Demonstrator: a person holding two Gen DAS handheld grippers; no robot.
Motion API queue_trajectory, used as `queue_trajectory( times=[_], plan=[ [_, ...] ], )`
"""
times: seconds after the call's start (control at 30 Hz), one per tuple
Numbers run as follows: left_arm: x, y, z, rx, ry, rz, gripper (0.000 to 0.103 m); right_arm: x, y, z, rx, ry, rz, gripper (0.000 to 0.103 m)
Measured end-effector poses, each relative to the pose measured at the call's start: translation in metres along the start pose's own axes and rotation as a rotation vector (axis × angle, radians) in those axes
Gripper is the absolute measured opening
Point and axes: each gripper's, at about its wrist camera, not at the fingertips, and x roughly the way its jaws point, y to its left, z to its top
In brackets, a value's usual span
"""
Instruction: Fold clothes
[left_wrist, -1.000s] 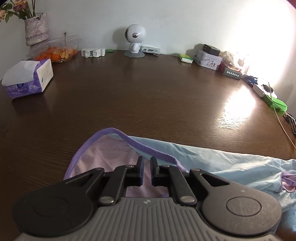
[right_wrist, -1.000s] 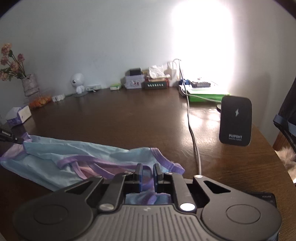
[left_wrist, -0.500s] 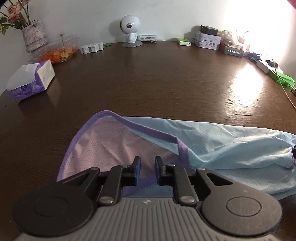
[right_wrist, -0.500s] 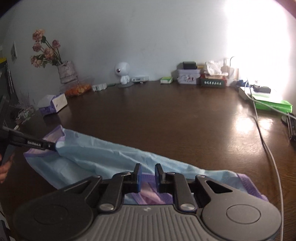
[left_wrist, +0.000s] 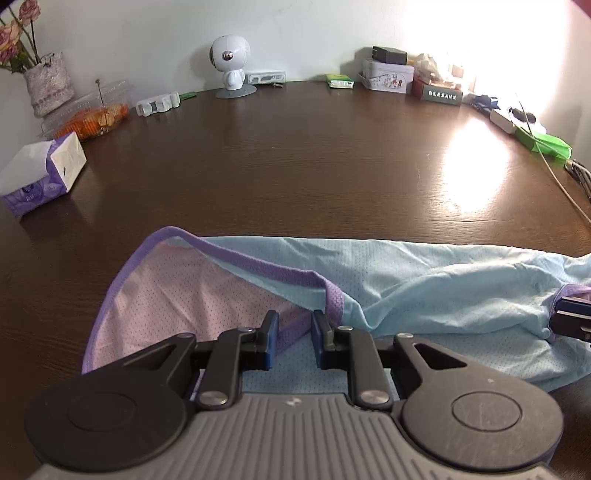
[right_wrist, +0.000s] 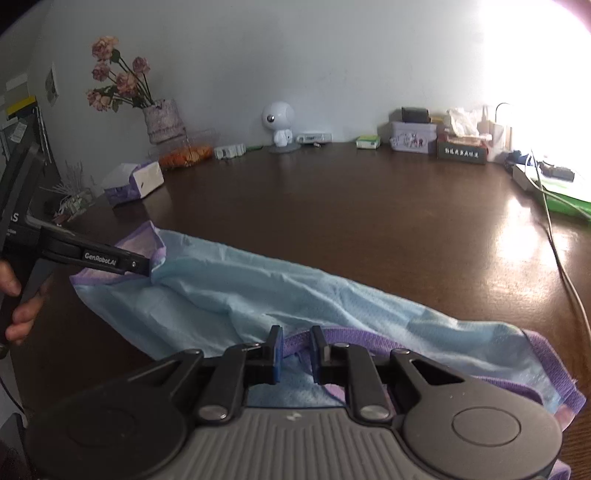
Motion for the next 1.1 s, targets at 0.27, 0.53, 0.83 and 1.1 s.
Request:
queue_trajectory(
  times=[0.27, 0.53, 0.83, 1.1],
  plan=[
    [-0.012, 0.008, -0.001, -0.024, -0.029, 0.000, 0.021, -0.029, -0.004, -0.008, 0.012, -0.072, -0.004, 0.017],
    [-0.007, 0.007, -0.007, -0.008, -0.010, -0.003, 0.021, -0.039, -0.004, -0.015, 0.000, -0.085, -0.018, 0.017],
    [-0.014, 0.004, -0.003, -0.016, -0.039, -0.014, 0.021, -0.042, -0.002, -0.022, -0.011, -0.076, -0.037, 0.017],
    [-0.009, 0.007, -0.010, -0.008, -0.013, -0.001, 0.021, -0.063, -0.007, -0.030, -0.004, -0.113, -0.100, 0.017]
  ],
)
